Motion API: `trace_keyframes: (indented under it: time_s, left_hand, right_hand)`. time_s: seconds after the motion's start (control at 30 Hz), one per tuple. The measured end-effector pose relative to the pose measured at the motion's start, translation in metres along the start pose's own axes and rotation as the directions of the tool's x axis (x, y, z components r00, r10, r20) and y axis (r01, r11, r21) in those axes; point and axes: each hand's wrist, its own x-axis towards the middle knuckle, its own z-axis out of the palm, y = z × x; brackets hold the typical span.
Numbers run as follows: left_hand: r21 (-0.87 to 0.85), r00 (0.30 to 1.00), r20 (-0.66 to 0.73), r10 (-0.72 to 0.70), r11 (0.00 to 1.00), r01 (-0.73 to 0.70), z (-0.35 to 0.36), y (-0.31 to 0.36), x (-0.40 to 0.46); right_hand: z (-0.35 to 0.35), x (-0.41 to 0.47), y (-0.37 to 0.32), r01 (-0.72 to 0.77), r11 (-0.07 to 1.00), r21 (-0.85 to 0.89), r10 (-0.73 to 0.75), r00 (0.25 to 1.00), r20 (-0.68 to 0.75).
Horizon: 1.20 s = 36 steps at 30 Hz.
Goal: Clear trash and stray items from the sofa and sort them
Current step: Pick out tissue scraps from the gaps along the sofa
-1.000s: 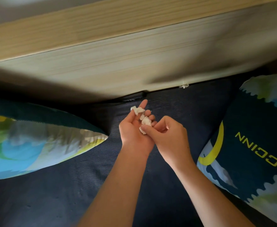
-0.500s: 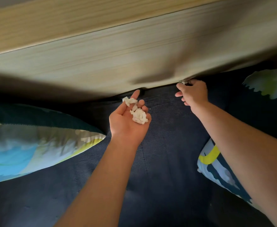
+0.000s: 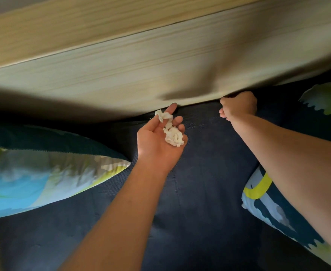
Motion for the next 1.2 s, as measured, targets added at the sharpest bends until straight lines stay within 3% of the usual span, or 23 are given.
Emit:
trace_keyframes:
  time_s: [0.17,0.27,0.33,0.43,0.53,0.9,1.2]
  left_hand:
    - [0.058,1.0,0.016,0.017,0.998,-0.018,-0.002,-0.003,-0.01]
    - [0.069,0.999,-0.026,0.034,0.997,-0.032,-0.004,-0.007,-0.018]
    - [0.066,0.998,-0.039,0.043,0.997,-0.04,-0.001,-0.01,-0.027]
    - [0.057,0.998,-0.037,0.047,0.997,-0.045,0.002,-0.016,-0.042]
    - [0.014,0.999,0.006,0.037,0.999,-0.037,0.007,-0.023,-0.053]
    - [0.125,0.999,0.026,-0.033,0.992,0.029,0.008,-0.057,-0.14]
    - [0.291,0.986,0.08,-0.147,0.949,0.118,-0.015,-0.088,-0.194]
  right_hand:
    - [-0.007,-0.017,-0.001,-0.022,0.98,0.199,0.019,1.0,0.016]
    - [-0.019,-0.055,-0.007,-0.088,0.847,0.523,0.035,0.993,0.11]
    - [-0.034,-0.098,-0.009,-0.069,0.775,0.628,-0.067,0.979,0.19]
    - [-0.055,-0.171,-0.003,0.11,0.793,0.599,-0.288,0.934,0.21]
    - [-0.067,-0.228,0.004,0.221,0.746,0.629,-0.426,0.884,0.194]
    - [-0.088,-0.329,0.051,0.47,0.762,0.445,-0.526,0.85,0.002]
    - [-0.11,-0.387,0.095,0.497,0.798,0.341,-0.484,0.865,-0.128]
